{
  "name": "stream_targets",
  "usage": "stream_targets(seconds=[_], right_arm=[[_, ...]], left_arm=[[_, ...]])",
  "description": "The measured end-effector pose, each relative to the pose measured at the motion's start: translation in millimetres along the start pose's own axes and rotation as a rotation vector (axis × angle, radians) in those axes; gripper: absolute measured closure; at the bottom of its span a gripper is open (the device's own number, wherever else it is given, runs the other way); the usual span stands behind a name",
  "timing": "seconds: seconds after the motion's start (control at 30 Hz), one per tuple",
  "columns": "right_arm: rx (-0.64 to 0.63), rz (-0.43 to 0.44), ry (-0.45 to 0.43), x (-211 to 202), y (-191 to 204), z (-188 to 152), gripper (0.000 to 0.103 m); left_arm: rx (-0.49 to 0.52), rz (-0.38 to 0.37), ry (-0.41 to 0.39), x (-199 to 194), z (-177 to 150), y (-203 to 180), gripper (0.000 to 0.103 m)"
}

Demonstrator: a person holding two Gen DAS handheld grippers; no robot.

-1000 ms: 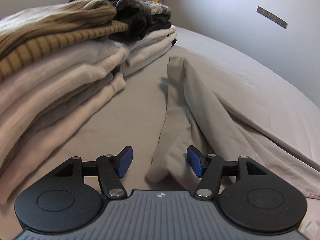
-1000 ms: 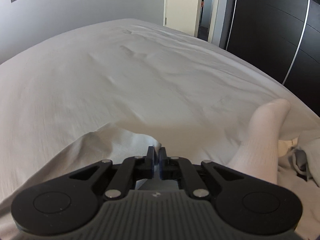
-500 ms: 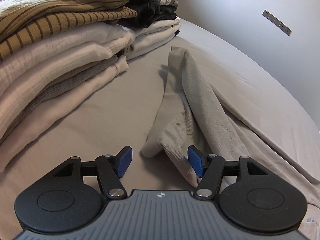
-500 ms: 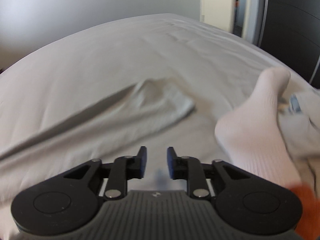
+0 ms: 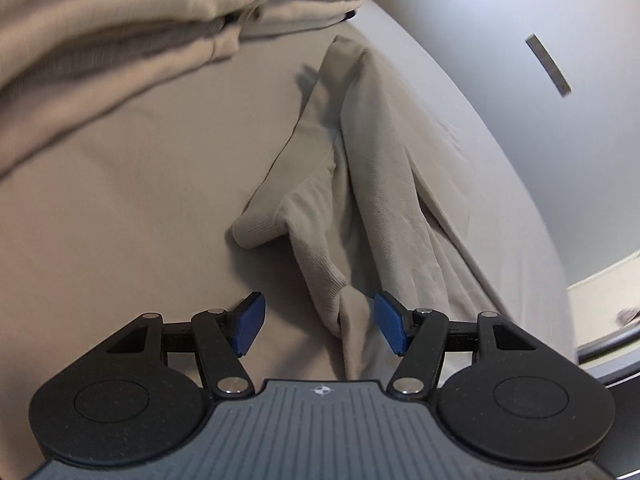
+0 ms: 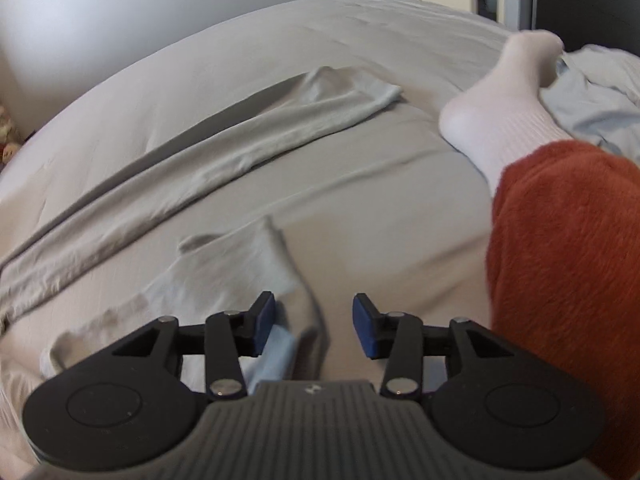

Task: Fold clothes
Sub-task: 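Grasp the grey sleeve with the left gripper while the right gripper grasps the shirt hem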

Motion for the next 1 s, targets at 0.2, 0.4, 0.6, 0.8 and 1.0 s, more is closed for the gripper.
stream_targets(seconds=[0.2, 0.4, 0.6, 0.8, 1.0], right_arm=[[-0.083, 0.018, -0.043, -7, 12, -5, 0.054], [-0.022, -0.006, -0.014, -3, -1, -3, 0.054], [0.026, -0.039, 0.010, 5, -6, -3, 0.051], [-0.083, 0.009, -0.017, -2, 13, -10, 0.083], [-0.098, -0.003, -0.080, -14, 16, -7, 0.094]], left_arm=[[-0.141, -0.096, -0.047, 3, 15, 18, 0.032], [-0.166, -0.060, -0.124, 2, 29, 29, 0.061], [-0.002, 0.028, -0.177, -3, 31, 13, 0.098], [0.217, 0.204, -0.281, -22, 28, -12, 0.099], [0.288, 0.302, -0.323, -32, 30, -15, 0.100]])
Point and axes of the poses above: each gripper's, at about its wrist camera, not at the fingertips, and x roughly the way its jaws point, y to its left, z to its top, the point moved 4 cm from there along x, roughly the way its jaws point, and after that the axes turned 11 degrees about -z, right-handed, at the moved point
